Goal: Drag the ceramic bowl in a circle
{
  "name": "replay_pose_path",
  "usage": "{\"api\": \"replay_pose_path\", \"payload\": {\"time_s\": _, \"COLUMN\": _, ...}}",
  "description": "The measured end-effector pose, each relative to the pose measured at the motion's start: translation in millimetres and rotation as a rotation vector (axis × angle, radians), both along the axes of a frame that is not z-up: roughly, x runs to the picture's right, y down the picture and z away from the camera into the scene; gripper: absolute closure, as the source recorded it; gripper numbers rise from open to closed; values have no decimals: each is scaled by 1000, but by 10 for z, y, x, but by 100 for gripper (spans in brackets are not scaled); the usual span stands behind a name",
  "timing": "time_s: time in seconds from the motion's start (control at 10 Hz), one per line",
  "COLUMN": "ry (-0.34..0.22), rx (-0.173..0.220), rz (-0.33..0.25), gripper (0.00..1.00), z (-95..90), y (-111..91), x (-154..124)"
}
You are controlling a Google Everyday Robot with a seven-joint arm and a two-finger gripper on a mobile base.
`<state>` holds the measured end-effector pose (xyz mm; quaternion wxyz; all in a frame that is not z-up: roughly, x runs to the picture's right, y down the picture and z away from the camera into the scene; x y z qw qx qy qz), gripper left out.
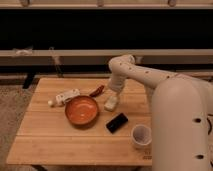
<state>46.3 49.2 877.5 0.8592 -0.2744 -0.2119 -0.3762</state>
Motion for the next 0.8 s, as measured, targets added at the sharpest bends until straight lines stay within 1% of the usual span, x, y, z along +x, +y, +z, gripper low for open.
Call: {"api": "replay_pose_path", "payload": {"time_s": 0.8, "ry": -2, "rx": 5, "rz": -2, "gripper": 20, "z": -10, "y": -20, "x": -8}}
